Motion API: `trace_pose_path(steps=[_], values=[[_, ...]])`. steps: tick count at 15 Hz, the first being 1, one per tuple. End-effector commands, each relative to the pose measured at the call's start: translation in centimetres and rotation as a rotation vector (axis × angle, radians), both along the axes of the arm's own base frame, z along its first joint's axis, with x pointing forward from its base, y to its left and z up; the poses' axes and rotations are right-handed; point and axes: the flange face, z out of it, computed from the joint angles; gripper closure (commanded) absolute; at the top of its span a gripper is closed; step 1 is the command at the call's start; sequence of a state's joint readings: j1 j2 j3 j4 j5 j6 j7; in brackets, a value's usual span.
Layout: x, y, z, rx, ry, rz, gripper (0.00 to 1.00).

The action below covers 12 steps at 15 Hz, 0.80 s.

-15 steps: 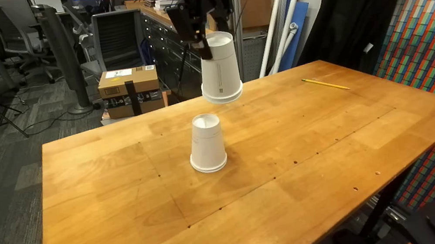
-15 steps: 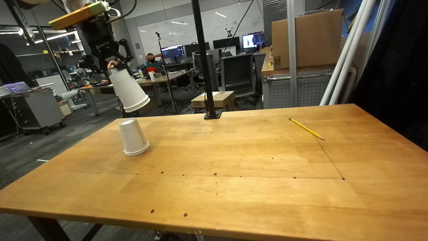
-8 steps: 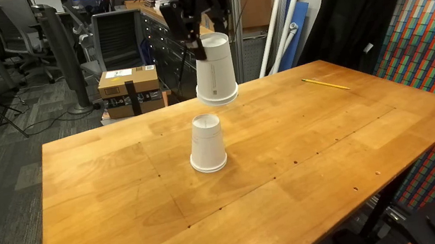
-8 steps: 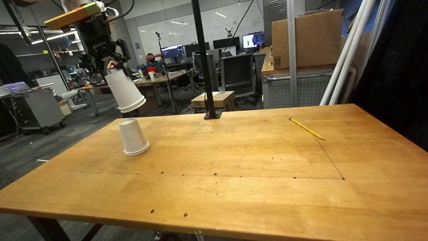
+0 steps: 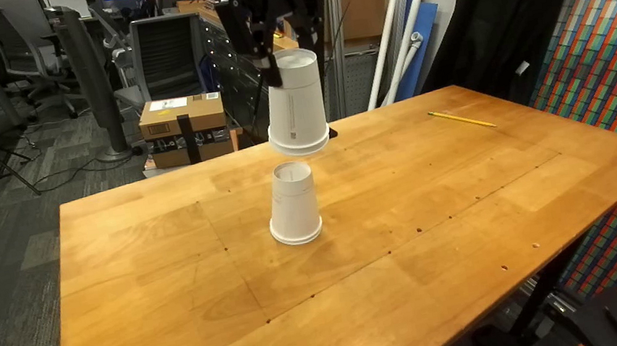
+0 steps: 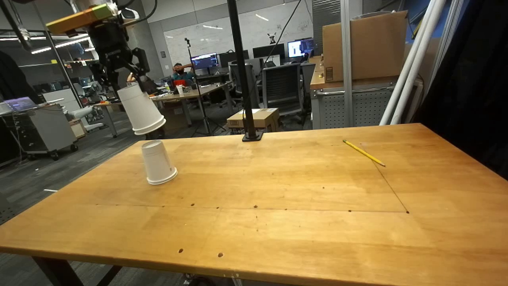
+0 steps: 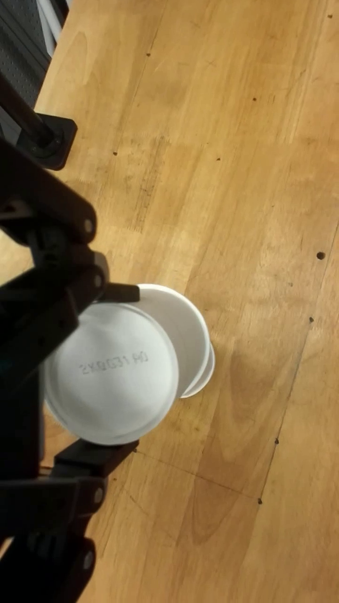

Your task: Stack all the cups together

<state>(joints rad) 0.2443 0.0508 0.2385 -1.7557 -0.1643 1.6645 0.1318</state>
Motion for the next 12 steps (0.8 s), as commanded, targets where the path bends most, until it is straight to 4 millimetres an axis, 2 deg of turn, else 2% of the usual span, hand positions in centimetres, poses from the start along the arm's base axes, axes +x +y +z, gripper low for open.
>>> trace_pose_path(steps=[1,12], values=[[-0.6,-0.2,0.7,0.040,-0.016,-0.032,0.60],[-0.4,-0.8,-2.7,0.050,0.037,-0.043,0.60]])
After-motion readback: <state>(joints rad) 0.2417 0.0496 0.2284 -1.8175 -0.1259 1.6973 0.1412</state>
